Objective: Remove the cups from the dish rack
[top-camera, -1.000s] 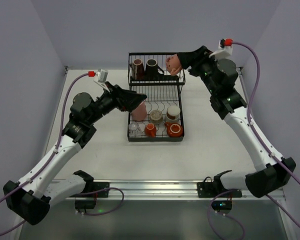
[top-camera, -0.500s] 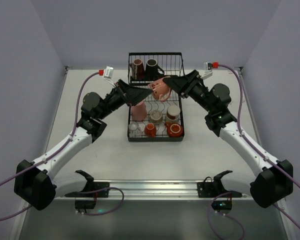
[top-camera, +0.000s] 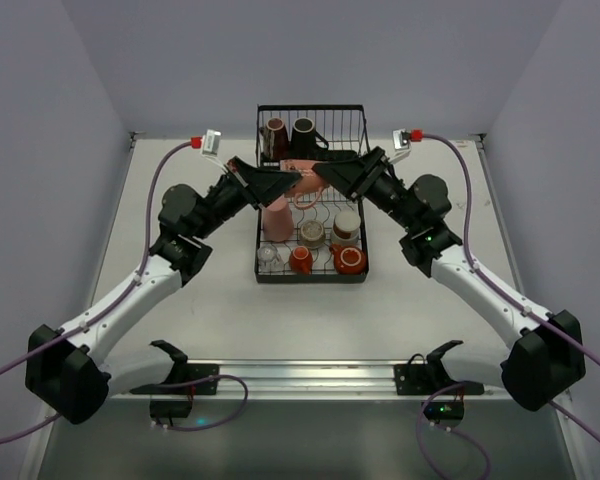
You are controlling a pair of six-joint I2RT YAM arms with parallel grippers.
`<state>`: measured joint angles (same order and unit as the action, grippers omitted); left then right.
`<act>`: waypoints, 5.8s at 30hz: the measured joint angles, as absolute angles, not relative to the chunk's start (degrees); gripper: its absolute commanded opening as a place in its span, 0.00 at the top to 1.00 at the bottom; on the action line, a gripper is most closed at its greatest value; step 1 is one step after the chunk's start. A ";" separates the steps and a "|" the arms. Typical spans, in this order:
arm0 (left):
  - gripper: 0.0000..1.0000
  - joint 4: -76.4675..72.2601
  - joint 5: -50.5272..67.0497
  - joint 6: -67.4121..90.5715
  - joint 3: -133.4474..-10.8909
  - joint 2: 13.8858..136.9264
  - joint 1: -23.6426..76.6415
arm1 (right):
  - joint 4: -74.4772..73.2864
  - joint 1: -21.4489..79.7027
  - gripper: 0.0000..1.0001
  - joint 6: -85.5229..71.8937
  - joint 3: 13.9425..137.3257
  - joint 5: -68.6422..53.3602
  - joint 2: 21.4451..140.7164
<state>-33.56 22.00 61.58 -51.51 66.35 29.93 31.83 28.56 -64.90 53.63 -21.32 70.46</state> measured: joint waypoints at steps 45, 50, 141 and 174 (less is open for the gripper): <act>1.00 43.31 -17.34 17.15 -95.00 117.60 1.98 | 0.21 30.48 0.01 -33.10 54.85 -14.06 57.80; 0.94 40.34 -17.34 16.97 -92.47 116.31 1.89 | 0.14 30.48 0.01 -32.88 54.85 -13.93 57.89; 0.11 -6.68 32.53 33.12 -45.54 53.30 9.85 | -5.63 24.67 0.74 -6.85 106.00 -13.61 110.72; 0.36 -37.32 31.66 60.71 -48.97 67.85 26.70 | 35.59 27.57 0.76 -56.93 51.22 -22.13 71.37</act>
<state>-37.32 31.66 60.71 -48.97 67.85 26.70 35.59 27.57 -56.93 51.22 -22.13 71.37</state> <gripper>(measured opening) 0.630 0.626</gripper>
